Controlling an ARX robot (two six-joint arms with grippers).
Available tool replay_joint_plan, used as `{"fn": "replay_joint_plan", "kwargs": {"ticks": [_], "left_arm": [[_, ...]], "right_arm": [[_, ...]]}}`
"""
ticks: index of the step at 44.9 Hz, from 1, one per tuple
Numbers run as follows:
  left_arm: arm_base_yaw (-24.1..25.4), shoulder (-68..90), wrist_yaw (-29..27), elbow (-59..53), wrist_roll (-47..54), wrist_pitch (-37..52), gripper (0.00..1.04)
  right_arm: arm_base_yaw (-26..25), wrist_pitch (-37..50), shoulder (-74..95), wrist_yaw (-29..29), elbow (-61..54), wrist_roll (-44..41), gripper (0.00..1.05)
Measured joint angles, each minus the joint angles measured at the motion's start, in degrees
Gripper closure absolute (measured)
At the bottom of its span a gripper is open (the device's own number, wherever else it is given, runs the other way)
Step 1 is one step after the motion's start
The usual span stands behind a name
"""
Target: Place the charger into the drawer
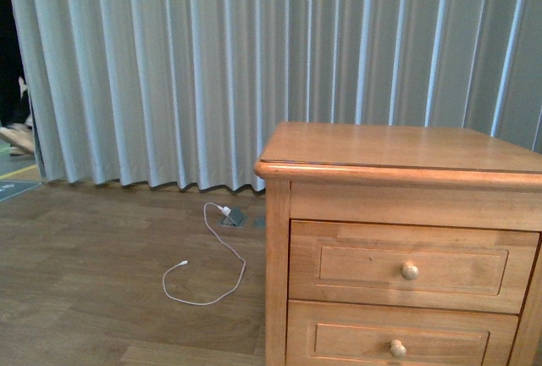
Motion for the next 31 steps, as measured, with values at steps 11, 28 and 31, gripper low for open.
{"fn": "replay_joint_plan", "kwargs": {"ticks": [11, 28, 31], "left_arm": [[0.0, 0.0, 0.0, 0.0, 0.0, 0.0, 0.06], [0.0, 0.0, 0.0, 0.0, 0.0, 0.0, 0.06], [0.0, 0.0, 0.0, 0.0, 0.0, 0.0, 0.06]], "right_arm": [[0.0, -9.9, -11.3, 0.0, -2.1, -0.1, 1.03], [0.0, -10.3, -12.5, 0.0, -2.1, -0.1, 1.03], [0.0, -10.3, -12.5, 0.0, -2.1, -0.1, 0.98]]}}
